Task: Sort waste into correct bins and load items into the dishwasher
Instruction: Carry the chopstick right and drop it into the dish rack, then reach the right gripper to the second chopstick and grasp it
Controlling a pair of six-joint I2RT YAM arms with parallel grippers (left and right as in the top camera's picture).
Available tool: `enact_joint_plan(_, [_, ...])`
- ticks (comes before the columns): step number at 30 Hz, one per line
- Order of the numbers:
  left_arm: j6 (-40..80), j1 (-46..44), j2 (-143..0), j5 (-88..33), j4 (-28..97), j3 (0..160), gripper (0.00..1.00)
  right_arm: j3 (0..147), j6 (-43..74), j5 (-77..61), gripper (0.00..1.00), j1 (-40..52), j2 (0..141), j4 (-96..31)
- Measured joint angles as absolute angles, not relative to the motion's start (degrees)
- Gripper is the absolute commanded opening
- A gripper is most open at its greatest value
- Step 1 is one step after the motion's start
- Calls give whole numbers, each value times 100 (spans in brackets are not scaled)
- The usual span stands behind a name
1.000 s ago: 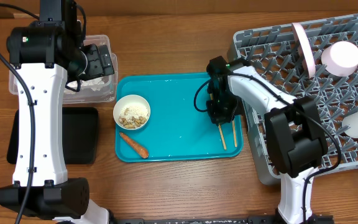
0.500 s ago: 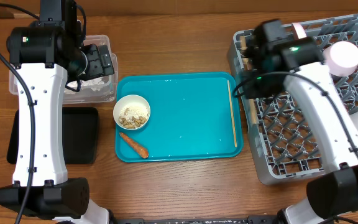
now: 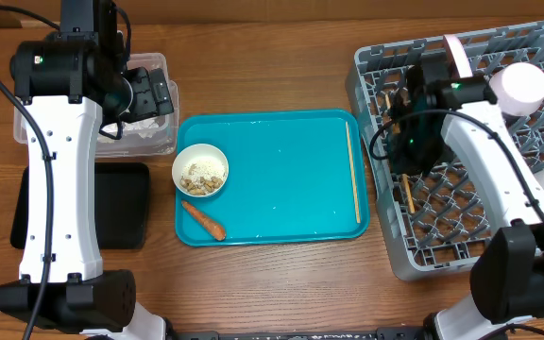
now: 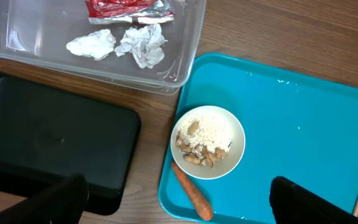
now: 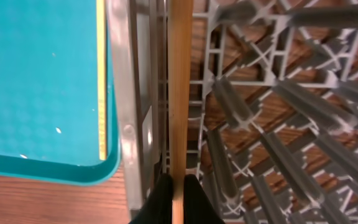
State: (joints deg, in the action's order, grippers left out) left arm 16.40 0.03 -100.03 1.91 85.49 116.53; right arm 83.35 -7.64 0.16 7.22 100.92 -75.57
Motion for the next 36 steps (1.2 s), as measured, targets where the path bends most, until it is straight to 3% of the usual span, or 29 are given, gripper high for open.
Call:
enact_joint_plan(3, [1640, 3, -10003, 191, 8552, 11655, 95, 8128, -821, 1, 6, 722, 10095, -7393])
enact_joint_plan(7, [1640, 3, -10003, 191, 8552, 11653, 95, 8003, -810, -5, 29, 720, 10108, -7323])
enact_joint_plan(14, [1640, 3, -10003, 191, 8554, 11653, 95, 8298, -642, 23, 43, 720, 10123, -7721])
enact_joint_plan(22, [1640, 3, -10003, 191, 8549, 11655, 95, 9719, -447, -622, 49, 847, 10097, -7618])
enact_joint_plan(36, [1640, 3, -10003, 191, 8552, 11653, 95, 9535, 530, -473, 47, 1927, 11000, -7308])
